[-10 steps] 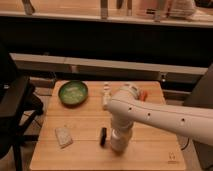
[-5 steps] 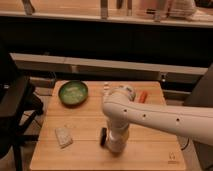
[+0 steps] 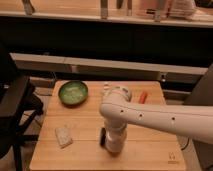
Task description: Place the ceramic cup over the eraser
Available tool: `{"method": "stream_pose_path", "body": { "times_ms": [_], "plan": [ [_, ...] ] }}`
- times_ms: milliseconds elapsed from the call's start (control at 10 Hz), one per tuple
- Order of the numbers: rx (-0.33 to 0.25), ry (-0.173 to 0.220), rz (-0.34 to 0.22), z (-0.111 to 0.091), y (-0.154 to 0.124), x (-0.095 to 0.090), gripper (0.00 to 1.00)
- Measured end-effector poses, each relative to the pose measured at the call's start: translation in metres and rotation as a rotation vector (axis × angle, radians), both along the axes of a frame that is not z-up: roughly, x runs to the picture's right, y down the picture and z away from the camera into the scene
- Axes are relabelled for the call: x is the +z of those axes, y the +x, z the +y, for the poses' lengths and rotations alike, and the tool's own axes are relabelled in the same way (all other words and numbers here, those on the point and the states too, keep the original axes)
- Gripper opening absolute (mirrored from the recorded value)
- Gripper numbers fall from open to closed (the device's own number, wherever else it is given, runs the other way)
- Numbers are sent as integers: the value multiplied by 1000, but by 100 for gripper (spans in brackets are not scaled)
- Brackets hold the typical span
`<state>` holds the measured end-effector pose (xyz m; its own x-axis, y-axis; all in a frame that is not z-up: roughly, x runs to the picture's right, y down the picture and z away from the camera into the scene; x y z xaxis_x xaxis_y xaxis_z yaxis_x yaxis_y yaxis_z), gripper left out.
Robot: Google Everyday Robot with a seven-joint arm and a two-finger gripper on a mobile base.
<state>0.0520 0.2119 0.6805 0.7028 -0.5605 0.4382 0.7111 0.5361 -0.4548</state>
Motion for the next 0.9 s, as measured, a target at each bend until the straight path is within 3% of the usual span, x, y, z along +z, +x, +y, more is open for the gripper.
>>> {"method": "stream_pose_path", "body": {
  "times_ms": [100, 300, 600, 900],
  "plan": [
    [4, -2, 3, 0, 1, 0, 0],
    [102, -33, -3, -6, 17, -5, 0],
    [221, -46, 15, -22, 59, -12, 0],
    [275, -10, 12, -49, 72, -28, 0]
  ]
}}
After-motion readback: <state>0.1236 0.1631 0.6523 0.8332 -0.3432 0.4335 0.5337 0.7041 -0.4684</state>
